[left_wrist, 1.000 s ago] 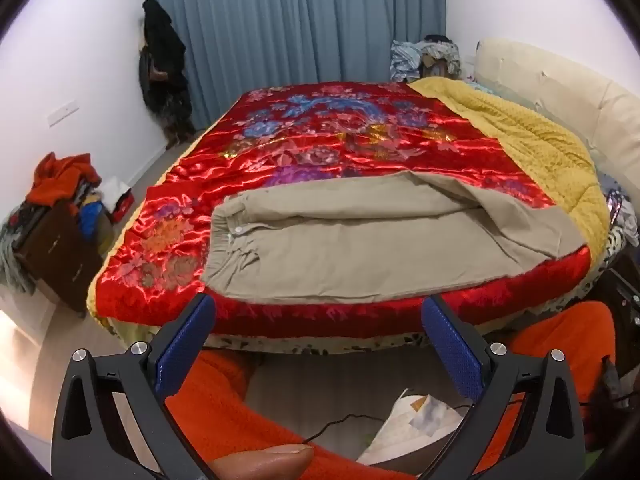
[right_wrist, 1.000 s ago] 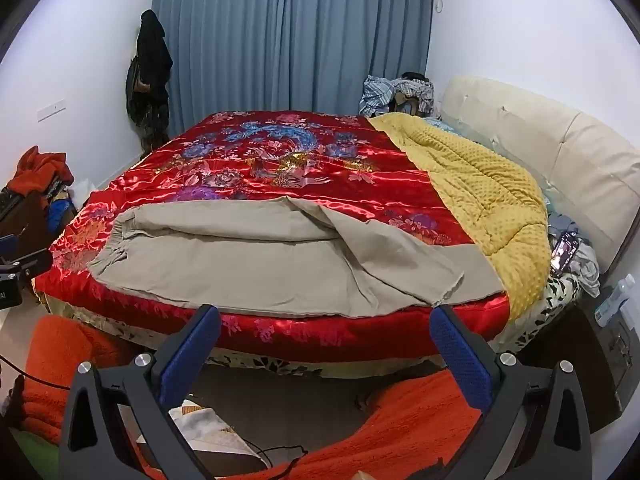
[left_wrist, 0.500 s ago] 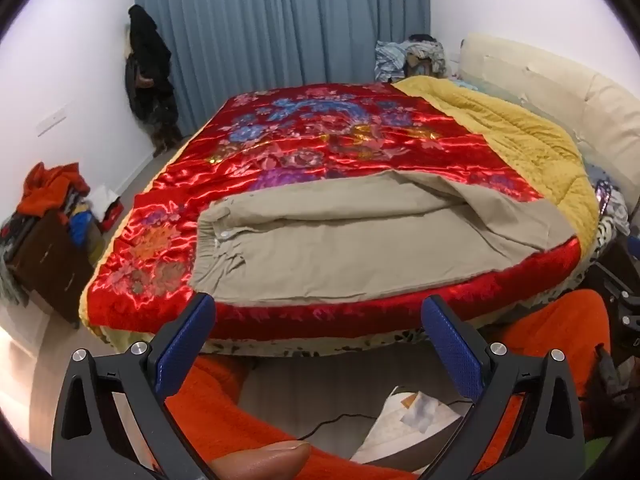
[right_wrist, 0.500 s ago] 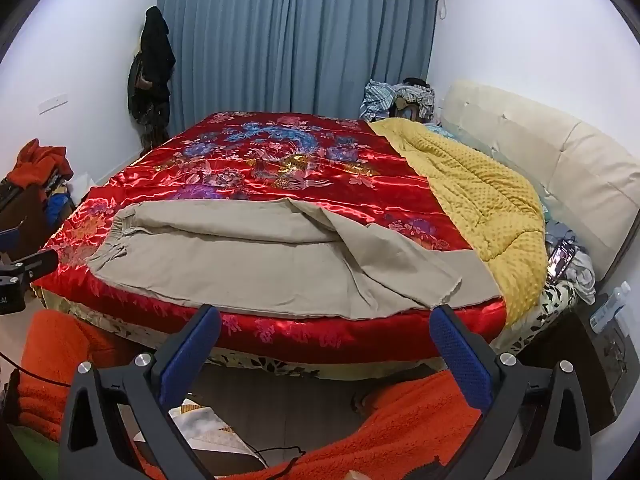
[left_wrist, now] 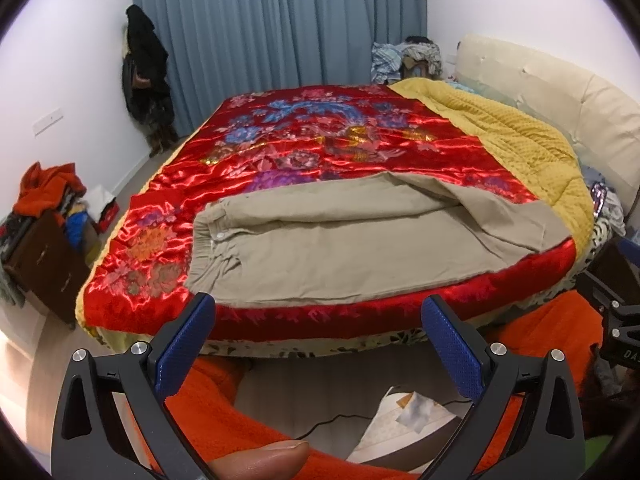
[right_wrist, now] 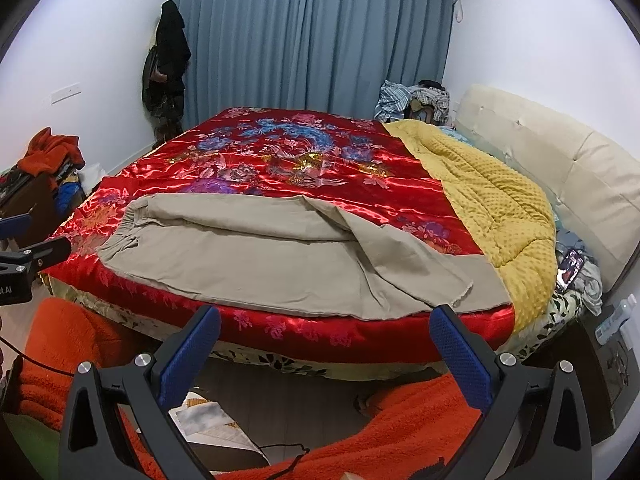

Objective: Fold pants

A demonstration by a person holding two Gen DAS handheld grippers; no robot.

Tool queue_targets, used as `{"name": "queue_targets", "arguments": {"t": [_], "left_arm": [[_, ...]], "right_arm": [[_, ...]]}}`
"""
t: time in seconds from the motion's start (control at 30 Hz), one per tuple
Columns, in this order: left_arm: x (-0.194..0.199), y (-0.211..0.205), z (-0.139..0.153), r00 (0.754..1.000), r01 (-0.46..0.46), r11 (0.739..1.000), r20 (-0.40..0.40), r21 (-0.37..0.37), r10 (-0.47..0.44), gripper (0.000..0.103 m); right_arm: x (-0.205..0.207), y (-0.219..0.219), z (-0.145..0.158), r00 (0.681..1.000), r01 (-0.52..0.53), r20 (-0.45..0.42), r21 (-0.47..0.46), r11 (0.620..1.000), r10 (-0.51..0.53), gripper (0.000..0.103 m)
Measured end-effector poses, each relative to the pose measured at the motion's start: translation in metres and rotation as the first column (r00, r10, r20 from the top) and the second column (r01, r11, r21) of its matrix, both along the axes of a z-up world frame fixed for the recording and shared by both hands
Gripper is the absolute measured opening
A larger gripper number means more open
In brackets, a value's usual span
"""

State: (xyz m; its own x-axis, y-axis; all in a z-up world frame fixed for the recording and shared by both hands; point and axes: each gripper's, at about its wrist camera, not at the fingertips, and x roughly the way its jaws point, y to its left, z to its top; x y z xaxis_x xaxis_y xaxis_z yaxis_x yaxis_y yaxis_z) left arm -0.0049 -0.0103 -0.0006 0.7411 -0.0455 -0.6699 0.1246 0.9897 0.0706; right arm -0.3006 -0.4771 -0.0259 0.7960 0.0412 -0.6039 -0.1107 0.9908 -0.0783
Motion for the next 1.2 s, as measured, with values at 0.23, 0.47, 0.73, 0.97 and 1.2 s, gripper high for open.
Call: {"name": "queue_targets", "arguments": {"t": [0.23, 0.47, 0.73, 0.97, 1.2], "left_arm": [[0.0005, -0.0009, -0.0024, 1.000, 0.003, 1.000, -0.010, -0.001, -0.003, 0.103], [0.0007, 0.0008, -0.0027, 1.000, 0.004, 1.000, -0.013, -0.004, -0.004, 0.103], [0.0010, 0.0016, -0.0049, 1.000, 0.007, 1.000, -0.022, -0.004, -0.007, 0.103], [0.0006, 0.0007, -0.0046, 1.000, 0.009, 1.000, -0.018, -0.001, -0.009, 0.103], [-0.0010, -0.0016, -0.0046, 1.000, 0.009, 1.000, -0.017, 0.001, -0.009, 0.103]], "right_arm": [[0.0012, 0.0001, 0.0004, 1.000, -0.003, -0.004, 0.003, 1.000, 0.003, 0.103], [0.0027, 0.0018, -0.0019, 1.000, -0.009, -0.011, 0.003, 1.000, 0.009, 0.103], [0.0049, 0.0022, -0.0039, 1.000, -0.015, -0.019, 0.007, 1.000, 0.015, 0.103], [0.0054, 0.0017, -0.0058, 1.000, -0.019, -0.020, 0.008, 1.000, 0.019, 0.103], [0.0051, 0.0025, -0.0065, 1.000, -0.019, -0.022, 0.008, 1.000, 0.019, 0.103]]}}
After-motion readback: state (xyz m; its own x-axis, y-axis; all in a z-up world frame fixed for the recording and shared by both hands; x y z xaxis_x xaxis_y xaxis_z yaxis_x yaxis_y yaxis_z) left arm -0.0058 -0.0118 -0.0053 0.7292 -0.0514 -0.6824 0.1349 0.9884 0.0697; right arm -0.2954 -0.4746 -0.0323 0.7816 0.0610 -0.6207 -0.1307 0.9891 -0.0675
